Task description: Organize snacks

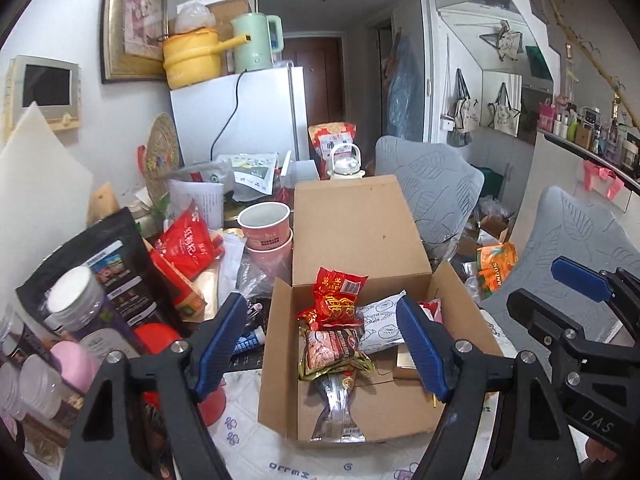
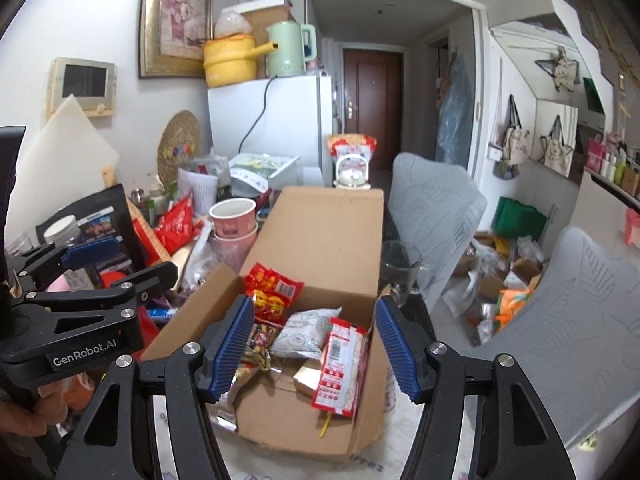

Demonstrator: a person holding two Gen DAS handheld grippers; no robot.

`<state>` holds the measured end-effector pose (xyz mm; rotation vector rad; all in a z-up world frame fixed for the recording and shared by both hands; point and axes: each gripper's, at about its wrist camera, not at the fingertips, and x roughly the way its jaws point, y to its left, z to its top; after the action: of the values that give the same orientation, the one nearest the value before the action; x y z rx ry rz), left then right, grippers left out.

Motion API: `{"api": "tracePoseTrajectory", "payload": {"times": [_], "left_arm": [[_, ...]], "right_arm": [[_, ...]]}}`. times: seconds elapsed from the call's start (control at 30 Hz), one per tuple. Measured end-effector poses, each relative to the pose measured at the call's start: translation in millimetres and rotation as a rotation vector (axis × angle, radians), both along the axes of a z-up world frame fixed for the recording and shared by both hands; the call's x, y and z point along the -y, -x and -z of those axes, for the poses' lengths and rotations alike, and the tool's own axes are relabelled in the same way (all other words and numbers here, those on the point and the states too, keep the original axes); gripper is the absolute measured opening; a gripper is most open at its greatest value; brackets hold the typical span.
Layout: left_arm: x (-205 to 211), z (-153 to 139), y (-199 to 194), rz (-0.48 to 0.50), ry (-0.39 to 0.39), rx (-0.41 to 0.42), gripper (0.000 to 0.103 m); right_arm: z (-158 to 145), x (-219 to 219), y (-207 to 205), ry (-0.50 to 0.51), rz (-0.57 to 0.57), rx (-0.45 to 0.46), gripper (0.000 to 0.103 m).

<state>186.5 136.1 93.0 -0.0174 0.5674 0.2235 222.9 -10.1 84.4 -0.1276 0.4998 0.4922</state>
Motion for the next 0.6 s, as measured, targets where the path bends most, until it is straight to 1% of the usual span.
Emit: {"api": "tracePoseTrajectory", "payload": {"times": [0.1, 0.17, 0.2, 0.23, 0.33, 0.4, 0.6], "left_arm": [[5, -7, 21, -0.009, -0.004, 0.024, 0.081], [8, -10, 34, -0.008, -0.005, 0.038, 0.081], [10, -11, 40, -0.007, -0.008, 0.042, 0.081], [12, -12, 46, -0.006, -0.011, 0.045, 0.082], [18, -13, 63, -0.002, -0.012, 0.053, 0.082], [22, -13, 77, -0.002, -0.009, 0.059, 0.082], [34, -12, 111, -0.007, -0.015, 0.086, 0.082]], "right_arm": [[-7, 7, 19, -0.012, -0.007, 0.033, 0.069], [-11, 12, 33, -0.024, -0.011, 0.045, 0.069], [-12, 14, 38, -0.027, -0.013, 0.049, 0.074], [-13, 17, 44, -0.032, -0.016, 0.055, 0.076], [-15, 24, 63, -0.035, -0.017, 0.082, 0.077], [-15, 28, 75, -0.034, -0.015, 0.091, 0.081], [-13, 41, 103, -0.049, -0.013, 0.099, 0.082]]}}
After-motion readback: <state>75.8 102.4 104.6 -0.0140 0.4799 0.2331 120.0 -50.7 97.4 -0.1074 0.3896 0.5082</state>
